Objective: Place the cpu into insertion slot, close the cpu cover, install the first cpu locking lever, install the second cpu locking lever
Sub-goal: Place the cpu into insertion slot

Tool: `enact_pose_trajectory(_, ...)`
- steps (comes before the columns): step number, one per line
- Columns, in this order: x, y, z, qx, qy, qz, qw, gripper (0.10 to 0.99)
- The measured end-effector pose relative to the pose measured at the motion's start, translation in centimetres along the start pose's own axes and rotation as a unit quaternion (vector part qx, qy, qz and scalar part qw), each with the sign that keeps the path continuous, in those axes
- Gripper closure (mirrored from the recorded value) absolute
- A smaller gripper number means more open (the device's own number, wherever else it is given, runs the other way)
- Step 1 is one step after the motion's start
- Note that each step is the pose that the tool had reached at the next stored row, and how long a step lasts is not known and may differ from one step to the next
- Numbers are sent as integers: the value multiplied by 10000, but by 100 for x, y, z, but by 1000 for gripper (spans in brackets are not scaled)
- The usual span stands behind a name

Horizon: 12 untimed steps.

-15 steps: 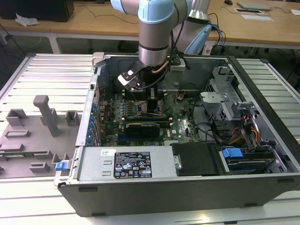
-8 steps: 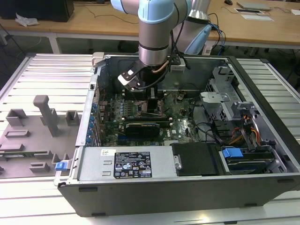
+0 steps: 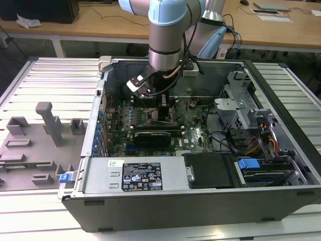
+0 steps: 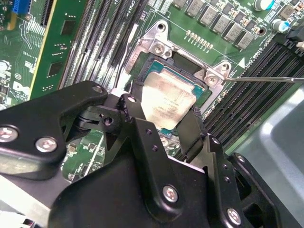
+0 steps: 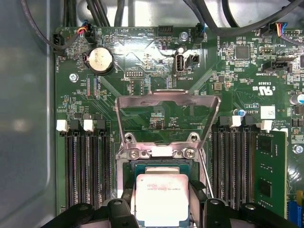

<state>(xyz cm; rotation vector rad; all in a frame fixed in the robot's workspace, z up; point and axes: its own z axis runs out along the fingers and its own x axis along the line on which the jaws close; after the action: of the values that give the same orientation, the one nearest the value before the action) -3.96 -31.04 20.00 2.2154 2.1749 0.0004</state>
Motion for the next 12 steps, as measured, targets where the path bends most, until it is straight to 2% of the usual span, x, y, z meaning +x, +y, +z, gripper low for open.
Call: enact_pose_trajectory(12, 0, 0, 5, 1, 23, 0, 10000, 549)
